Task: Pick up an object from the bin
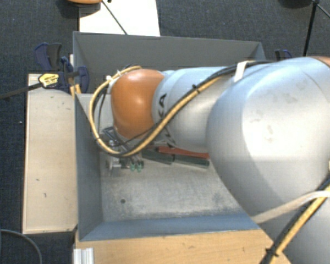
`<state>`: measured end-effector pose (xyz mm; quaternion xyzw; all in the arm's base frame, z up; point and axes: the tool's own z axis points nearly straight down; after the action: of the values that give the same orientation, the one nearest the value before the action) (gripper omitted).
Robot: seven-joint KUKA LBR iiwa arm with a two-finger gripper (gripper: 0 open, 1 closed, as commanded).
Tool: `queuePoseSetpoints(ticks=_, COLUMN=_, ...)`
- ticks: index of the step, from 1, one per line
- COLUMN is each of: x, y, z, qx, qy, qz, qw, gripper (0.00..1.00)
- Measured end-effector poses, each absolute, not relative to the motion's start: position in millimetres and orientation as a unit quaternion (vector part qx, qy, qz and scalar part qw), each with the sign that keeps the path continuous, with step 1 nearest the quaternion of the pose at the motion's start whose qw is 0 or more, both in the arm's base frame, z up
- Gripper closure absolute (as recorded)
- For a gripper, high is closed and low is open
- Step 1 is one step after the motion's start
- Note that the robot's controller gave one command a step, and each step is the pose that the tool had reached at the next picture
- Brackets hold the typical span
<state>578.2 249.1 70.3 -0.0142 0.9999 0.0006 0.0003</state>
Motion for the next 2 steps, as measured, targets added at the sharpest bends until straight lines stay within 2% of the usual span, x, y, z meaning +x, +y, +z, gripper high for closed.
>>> queuePoseSetpoints(ticks=1, x=568.0, y=238.0, z=116.1, qx=-0.020, qy=1.000, qz=0.000, qw=-0.001, gripper=1.00)
queuePoseSetpoints(ticks=2, x=563.6, y=231.1, z=113.0, qx=-0.028, qy=1.000, qz=0.000, qw=0.001, gripper=0.00)
